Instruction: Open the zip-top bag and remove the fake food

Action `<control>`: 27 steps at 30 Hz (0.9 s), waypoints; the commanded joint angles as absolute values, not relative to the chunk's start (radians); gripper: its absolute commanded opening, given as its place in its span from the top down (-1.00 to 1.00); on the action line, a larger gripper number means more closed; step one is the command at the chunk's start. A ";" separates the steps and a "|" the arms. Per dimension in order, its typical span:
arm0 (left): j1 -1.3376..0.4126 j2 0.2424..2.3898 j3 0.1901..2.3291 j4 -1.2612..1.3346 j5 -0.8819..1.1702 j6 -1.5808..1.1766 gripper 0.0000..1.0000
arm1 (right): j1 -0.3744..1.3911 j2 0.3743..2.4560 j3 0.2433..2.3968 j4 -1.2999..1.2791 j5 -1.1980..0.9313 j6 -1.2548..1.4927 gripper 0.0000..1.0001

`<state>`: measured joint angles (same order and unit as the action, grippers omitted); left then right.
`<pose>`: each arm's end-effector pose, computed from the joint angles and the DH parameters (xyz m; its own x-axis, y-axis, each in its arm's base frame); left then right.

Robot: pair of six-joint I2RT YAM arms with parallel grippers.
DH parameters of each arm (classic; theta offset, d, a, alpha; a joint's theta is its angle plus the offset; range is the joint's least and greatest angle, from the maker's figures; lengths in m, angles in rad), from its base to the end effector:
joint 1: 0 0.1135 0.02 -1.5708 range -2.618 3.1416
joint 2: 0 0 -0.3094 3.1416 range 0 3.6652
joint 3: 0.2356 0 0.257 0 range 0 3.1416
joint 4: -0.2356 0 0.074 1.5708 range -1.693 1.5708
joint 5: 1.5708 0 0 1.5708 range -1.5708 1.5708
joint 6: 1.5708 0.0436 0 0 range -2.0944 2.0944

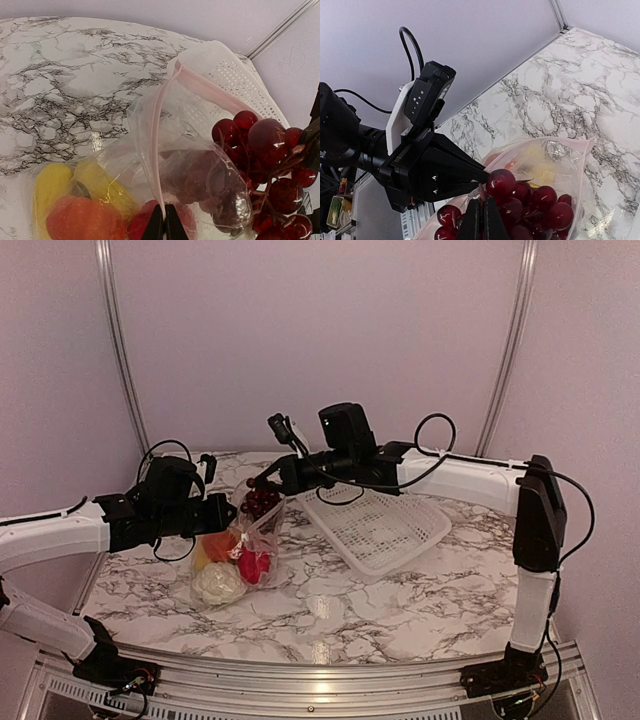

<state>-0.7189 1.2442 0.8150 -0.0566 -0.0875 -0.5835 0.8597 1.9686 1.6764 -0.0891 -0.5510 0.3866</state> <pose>0.2108 -0.1794 0.3023 -0.6226 -0.1844 -0.7605 0.3054 0.8375 -0.4532 0.3088 0.3934 0.3428 -0.5879 -0.1903 -0.7862 -0.8000 0.2803 0.5304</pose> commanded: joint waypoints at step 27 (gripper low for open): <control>-0.685 1.295 0.862 -0.044 -0.053 -0.566 1.00 | 0.689 1.770 1.674 0.083 -0.537 0.445 1.00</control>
<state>-0.7063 1.2907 0.8375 -0.0296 -0.0437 -0.5613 0.7517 1.8782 1.6581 0.0864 -0.5838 0.4900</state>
